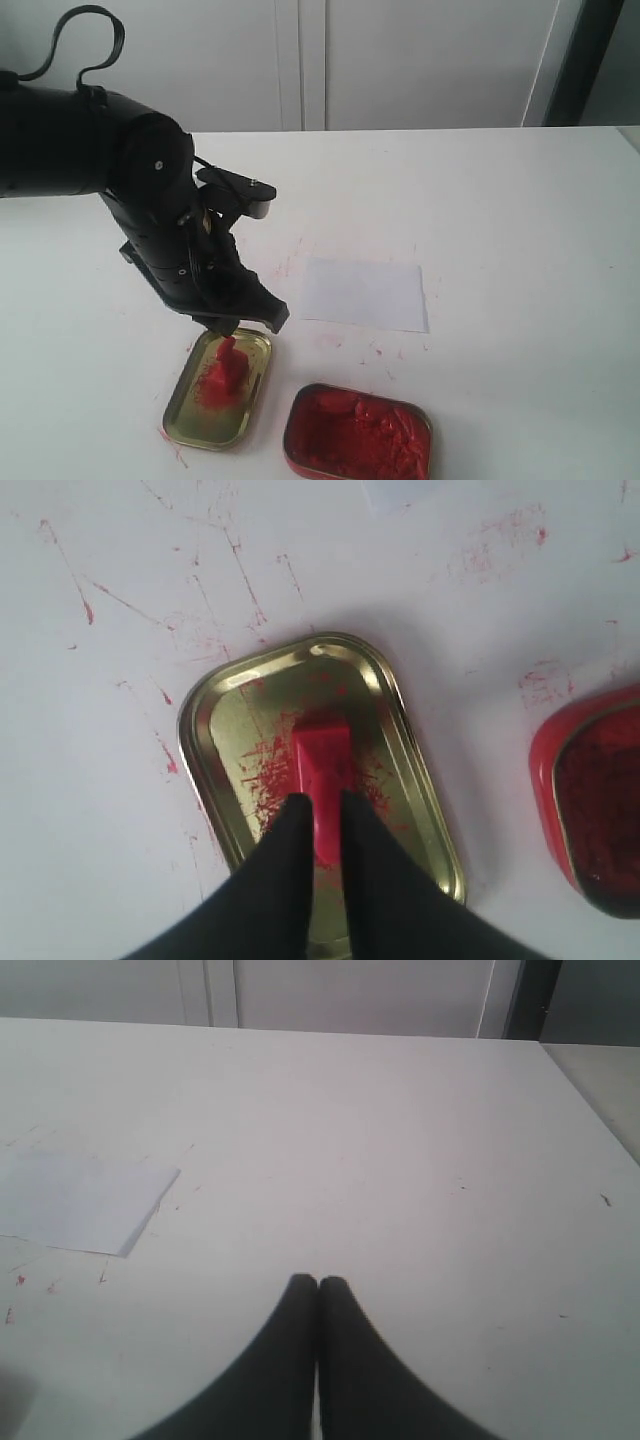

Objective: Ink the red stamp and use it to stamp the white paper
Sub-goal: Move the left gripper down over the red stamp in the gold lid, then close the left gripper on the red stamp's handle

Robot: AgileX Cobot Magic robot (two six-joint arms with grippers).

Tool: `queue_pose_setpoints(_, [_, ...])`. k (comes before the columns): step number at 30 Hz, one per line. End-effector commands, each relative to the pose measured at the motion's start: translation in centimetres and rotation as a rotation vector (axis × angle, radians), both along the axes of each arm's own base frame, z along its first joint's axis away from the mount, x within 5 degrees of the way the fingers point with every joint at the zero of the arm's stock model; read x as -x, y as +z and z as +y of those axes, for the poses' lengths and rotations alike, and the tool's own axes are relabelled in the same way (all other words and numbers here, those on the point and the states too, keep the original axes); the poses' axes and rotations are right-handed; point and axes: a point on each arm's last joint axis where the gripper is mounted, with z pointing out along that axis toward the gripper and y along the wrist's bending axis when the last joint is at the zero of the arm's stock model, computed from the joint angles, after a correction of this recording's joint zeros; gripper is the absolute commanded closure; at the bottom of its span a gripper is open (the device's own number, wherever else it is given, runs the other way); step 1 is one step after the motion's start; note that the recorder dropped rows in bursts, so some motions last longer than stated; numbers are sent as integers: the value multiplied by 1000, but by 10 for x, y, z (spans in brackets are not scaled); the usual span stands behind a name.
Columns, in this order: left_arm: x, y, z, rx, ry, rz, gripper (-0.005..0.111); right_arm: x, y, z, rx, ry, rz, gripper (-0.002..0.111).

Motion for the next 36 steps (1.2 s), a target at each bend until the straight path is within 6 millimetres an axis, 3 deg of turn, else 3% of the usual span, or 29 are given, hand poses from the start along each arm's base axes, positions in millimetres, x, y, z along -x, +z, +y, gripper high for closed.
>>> queue_pose_setpoints(1, [1, -5, -2, -11, 4, 30, 73, 0, 0, 0, -5, -8, -14, 108])
queue_pose_setpoints(22, [-6, -44, -8, -86, 0, 107, 72, 0, 0, 0, -5, -8, -14, 108])
queue_pose_setpoints(36, [-7, -45, -9, -76, 0, 95, 72, 0, 0, 0, -5, -8, -14, 108])
